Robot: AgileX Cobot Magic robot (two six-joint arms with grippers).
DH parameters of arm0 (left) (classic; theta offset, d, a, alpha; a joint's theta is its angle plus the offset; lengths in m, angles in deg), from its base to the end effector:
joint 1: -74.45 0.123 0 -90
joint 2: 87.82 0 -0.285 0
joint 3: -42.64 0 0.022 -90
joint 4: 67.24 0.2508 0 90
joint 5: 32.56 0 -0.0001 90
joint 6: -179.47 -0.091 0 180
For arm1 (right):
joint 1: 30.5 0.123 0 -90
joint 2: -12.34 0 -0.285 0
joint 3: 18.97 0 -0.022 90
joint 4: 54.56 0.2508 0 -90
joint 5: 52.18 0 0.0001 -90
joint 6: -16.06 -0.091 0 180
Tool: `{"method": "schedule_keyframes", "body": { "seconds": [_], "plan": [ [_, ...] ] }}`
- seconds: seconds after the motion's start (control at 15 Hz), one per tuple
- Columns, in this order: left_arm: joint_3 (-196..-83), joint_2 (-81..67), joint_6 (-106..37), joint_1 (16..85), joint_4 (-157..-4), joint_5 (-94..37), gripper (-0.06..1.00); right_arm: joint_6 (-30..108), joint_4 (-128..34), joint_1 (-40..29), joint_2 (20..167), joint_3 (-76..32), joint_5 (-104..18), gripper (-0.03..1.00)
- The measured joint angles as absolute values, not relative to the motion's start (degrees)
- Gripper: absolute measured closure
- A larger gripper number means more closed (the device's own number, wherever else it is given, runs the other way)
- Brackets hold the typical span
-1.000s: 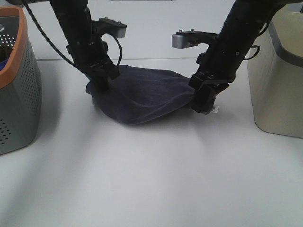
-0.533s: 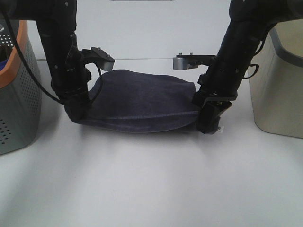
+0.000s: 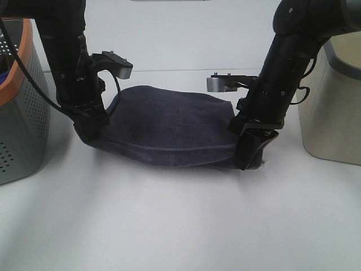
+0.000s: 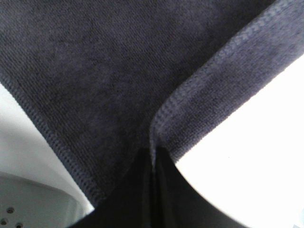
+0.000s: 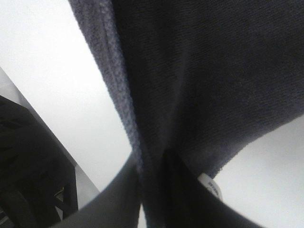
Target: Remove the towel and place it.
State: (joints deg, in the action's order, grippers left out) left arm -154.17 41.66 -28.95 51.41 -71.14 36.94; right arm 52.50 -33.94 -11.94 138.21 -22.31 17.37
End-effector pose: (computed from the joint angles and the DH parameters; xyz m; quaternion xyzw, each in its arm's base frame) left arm 0.3821 -0.1688 0.1759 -0.4225 -0.9056 0.0325 0.0174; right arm 0.3451 0.1475 0.1533 0.3810 -0.9047 -0.1743 0.0774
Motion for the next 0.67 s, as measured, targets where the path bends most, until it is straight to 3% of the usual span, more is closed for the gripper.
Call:
{"method": "schedule_keyframes", "body": {
  "seconds": [0.13,0.27,0.53,0.67],
  "plan": [
    [-154.2,41.7,-27.6,51.4,-71.1,36.9,0.94,49.1,-33.9,-11.9,138.2,-22.3,17.4,0.69],
    [-154.2,41.7,-25.5,51.4,-71.1,36.9,0.83,42.6,-34.5,-11.9,138.2,-22.3,17.4,0.56],
    [-154.2,41.7,-23.1,51.4,-71.1,36.9,0.34,32.5,-36.2,-11.9,138.2,-22.3,17.4,0.39],
    [-154.2,41.7,-22.9,51.4,-71.1,36.9,0.25,29.6,-36.6,-11.9,138.2,-22.3,17.4,0.37]
  ]
}}
